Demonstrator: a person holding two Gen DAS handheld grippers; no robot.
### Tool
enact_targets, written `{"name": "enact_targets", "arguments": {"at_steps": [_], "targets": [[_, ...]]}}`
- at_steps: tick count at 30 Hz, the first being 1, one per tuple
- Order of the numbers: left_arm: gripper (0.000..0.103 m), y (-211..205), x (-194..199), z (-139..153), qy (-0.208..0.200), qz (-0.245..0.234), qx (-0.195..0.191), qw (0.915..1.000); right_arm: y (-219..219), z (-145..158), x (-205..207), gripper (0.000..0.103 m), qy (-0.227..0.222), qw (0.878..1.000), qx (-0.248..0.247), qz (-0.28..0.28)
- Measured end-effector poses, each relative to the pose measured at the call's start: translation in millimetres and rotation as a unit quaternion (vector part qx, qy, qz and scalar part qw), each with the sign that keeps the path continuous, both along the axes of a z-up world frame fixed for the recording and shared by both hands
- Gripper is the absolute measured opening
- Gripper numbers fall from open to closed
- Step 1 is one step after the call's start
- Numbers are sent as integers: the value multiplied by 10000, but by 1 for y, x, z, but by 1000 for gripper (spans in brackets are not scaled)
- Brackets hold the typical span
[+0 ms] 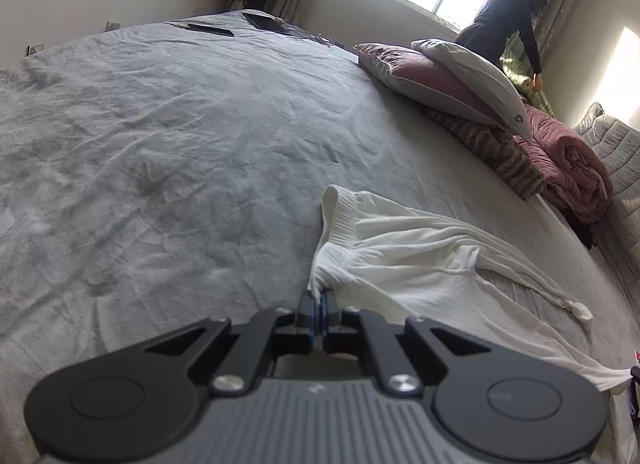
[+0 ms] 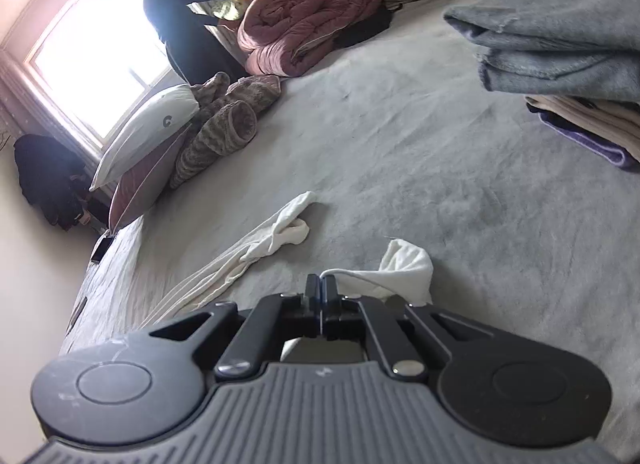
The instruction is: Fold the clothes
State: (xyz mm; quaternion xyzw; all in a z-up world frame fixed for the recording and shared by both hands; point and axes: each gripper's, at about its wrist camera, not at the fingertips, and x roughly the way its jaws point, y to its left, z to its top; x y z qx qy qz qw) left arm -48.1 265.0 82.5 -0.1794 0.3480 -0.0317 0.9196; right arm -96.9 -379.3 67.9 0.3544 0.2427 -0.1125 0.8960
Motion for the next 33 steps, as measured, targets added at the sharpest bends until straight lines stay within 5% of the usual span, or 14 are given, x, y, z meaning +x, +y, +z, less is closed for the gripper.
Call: {"name": "enact_targets", "arguments": {"at_steps": [2, 6, 9, 13, 16, 22, 25, 33], "targets": [[3, -1, -1, 1, -123, 34, -25, 9999, 1, 4, 10, 0, -108, 9999, -100, 62], [3, -1, -13, 9, -437, 6, -97, 9990, 4, 31, -1, 0, -1071, 9938, -298, 93], [3, -4, -22, 6, -289, -206, 204, 9992, 3, 37, -27, 0, -1379, 9898, -320, 168], [4, -16, -23, -13, 359, -437, 1046, 9929, -11, -8, -31, 0, 142, 9998, -125, 26], [4, -28, -24, -23, 568, -648, 1515, 9847, -21, -39, -33, 0, 934, 9948, 391, -66], [11, -27, -25, -23, 674, -708, 1655, 9814, -12, -29, -37, 0, 1002, 9948, -159, 60], [31, -21, -26, -23, 708, -583, 1621, 9825, -14, -37, -35, 8, 1378, 9902, -223, 57], [36, 5, -16, -7, 361, -165, 712, 9967, -38, -39, -4, 14, 1426, 9896, -28, 175]]}}
